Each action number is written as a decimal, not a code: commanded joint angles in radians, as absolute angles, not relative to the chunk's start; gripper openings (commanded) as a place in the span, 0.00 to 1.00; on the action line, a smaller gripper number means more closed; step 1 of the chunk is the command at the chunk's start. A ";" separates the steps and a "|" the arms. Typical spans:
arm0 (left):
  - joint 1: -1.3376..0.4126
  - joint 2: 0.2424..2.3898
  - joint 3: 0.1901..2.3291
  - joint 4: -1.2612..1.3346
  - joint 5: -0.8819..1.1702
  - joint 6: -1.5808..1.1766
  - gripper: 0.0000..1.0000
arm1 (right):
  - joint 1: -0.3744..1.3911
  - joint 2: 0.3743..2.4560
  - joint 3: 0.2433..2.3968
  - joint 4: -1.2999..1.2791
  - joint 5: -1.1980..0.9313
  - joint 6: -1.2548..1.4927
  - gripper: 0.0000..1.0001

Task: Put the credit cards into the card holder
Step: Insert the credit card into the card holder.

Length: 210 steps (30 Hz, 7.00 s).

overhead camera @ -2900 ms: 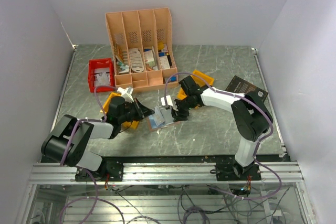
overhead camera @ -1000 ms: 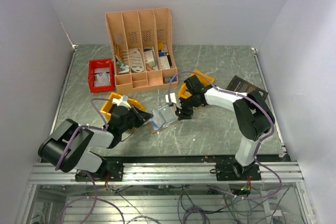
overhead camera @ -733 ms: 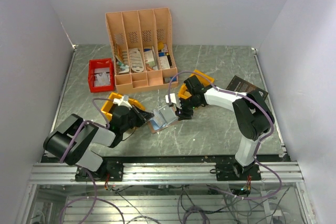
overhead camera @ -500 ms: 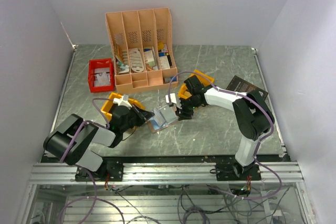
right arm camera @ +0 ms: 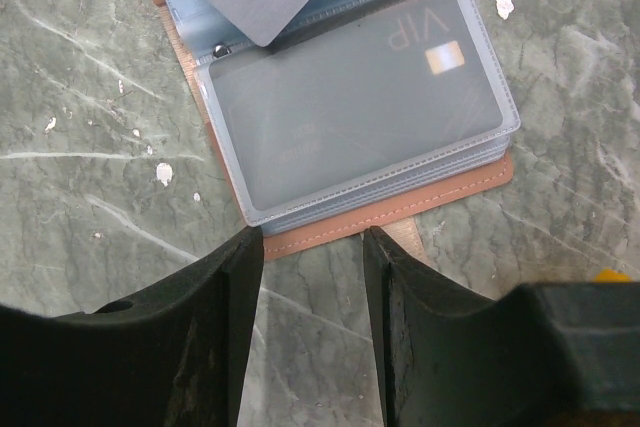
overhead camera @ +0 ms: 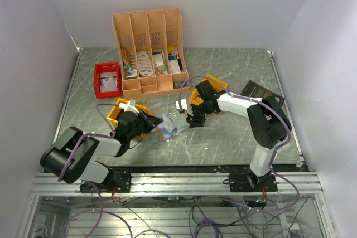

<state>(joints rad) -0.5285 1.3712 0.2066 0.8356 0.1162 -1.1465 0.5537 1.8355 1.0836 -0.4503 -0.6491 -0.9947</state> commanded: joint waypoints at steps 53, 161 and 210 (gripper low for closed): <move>-0.569 1.565 0.273 0.841 0.130 -1.049 0.07 | 0.572 1.872 1.095 -0.476 -0.665 -1.000 0.45; -0.545 1.737 0.438 0.672 0.306 -1.012 0.24 | 0.897 1.789 0.983 -0.075 -0.357 -0.756 0.00; -0.543 1.346 0.424 0.433 0.186 -0.888 0.47 | 0.642 1.672 1.053 -0.249 -0.716 -0.735 0.08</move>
<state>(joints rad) -0.5449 1.4971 0.4301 0.5537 0.2558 -0.9741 0.7261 1.7275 1.0065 -0.1772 -0.4549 -0.7765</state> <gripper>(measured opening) 0.467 0.055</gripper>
